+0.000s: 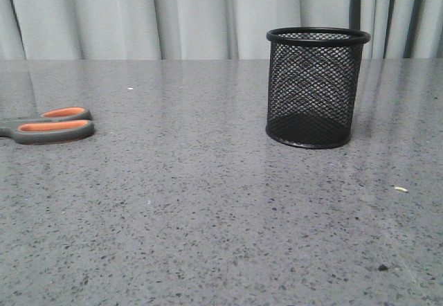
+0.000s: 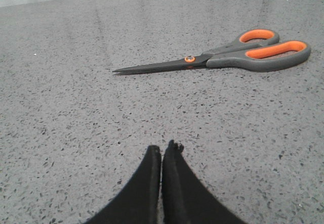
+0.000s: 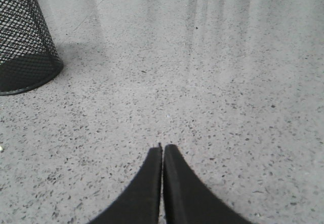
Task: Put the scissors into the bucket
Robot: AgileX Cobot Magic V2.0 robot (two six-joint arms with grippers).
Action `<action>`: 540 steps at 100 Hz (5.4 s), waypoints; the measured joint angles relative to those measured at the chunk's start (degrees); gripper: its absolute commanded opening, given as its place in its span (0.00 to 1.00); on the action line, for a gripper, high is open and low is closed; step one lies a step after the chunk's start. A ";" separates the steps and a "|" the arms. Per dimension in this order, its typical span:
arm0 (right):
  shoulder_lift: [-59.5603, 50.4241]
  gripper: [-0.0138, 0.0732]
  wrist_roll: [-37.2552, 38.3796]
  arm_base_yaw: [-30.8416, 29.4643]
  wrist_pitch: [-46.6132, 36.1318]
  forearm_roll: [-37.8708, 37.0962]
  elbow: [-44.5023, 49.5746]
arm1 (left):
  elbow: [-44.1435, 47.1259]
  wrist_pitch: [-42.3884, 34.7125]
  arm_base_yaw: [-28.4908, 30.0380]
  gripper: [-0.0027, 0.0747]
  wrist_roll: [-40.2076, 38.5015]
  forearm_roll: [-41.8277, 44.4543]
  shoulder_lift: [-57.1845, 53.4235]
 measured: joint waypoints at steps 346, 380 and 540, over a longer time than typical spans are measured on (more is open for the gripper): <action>0.00 0.11 0.00 0.00 -22.86 5.18 0.00 | 0.00 -8.13 0.00 0.01 0.10 7.69 0.00; 0.00 0.11 0.00 0.00 -27.36 13.98 0.00 | 0.00 -33.10 0.00 0.01 -10.81 -26.46 0.00; 21.30 0.71 -3.41 3.83 6.50 14.82 -29.00 | -67.12 41.33 -9.29 0.51 64.28 -4.02 78.01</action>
